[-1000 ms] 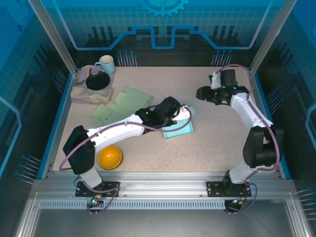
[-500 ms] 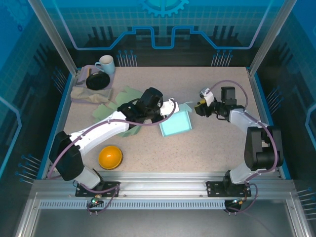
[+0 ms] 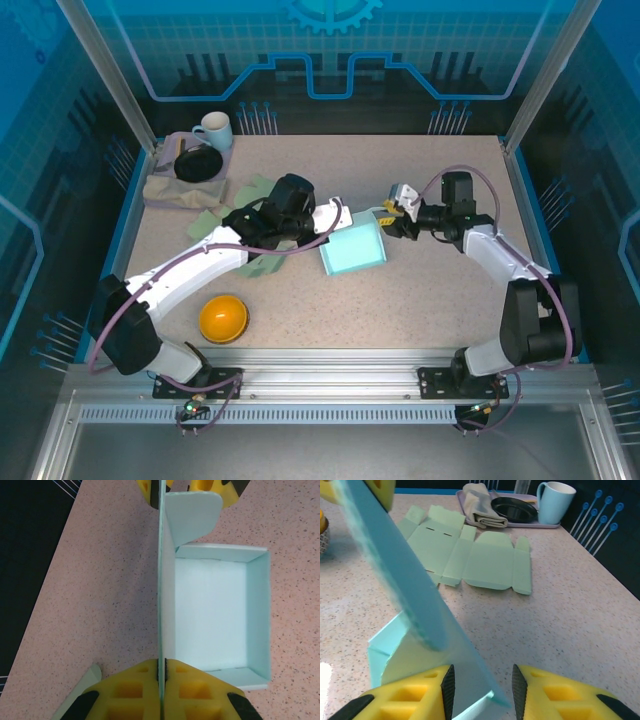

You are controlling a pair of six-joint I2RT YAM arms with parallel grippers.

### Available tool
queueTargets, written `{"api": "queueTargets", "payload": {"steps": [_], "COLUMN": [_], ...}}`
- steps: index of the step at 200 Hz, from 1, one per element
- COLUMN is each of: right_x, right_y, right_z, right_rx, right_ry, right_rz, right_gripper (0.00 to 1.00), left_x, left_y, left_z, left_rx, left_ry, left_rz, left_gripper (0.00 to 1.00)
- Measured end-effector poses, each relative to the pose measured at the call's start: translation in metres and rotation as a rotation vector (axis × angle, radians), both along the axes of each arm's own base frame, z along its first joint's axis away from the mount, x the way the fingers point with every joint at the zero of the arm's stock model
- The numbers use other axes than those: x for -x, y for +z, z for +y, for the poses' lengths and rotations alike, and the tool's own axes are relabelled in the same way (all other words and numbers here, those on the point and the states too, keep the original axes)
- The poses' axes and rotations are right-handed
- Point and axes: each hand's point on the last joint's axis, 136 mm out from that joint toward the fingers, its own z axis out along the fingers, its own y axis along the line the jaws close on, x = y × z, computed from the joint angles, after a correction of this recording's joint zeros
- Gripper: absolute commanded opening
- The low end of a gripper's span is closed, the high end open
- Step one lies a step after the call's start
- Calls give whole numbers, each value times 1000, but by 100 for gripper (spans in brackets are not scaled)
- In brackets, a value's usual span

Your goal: Fold the paper box

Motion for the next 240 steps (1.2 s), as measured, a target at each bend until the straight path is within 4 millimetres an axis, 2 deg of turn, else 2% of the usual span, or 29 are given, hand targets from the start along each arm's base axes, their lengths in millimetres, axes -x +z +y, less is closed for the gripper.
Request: {"api": "queueTargets", "payload": {"steps": [51,81,105,122,131,141,151,164,176,197,213,228,240], "right_x": [10,24,33,37,39,40,41,42,42,40,40,41,39], "right_y": [7,10,15,19,20,21,22,21,20,20,18,12,8], "right_z": [14,25,32,34,34,34,34,34,34,33,34,34,32], "right_rx": [13,7,1,0,3,4,8,14,17,19,16,21,28], "right_ry": [72,143,197,222,231,239,246,254,257,250,247,236,214], "right_rz": [-8,3,3,-1,-3,-3,-6,-13,-11,-17,-25,-15,-17], "right_gripper": [44,43,38,27,24,15,14,4,0,0,0,0,0], "left_x": [2,4,7,8,10,11,12,13,13,11,6,-11,-28], "left_y": [3,1,2,4,6,7,8,8,7,7,8,17,28], "left_z": [2,2,0,-1,-1,0,0,1,1,3,7,21,39], "left_rx": [12,13,22,29,34,34,34,33,32,39,75,147,227], "left_ry": [-4,-8,-21,-28,-33,-35,-40,-42,-41,-11,53,180,314], "left_rz": [7,21,28,27,25,27,26,29,30,39,66,100,135], "left_gripper": [0,0,0,0,0,0,0,0,0,13,39,63,72]}}
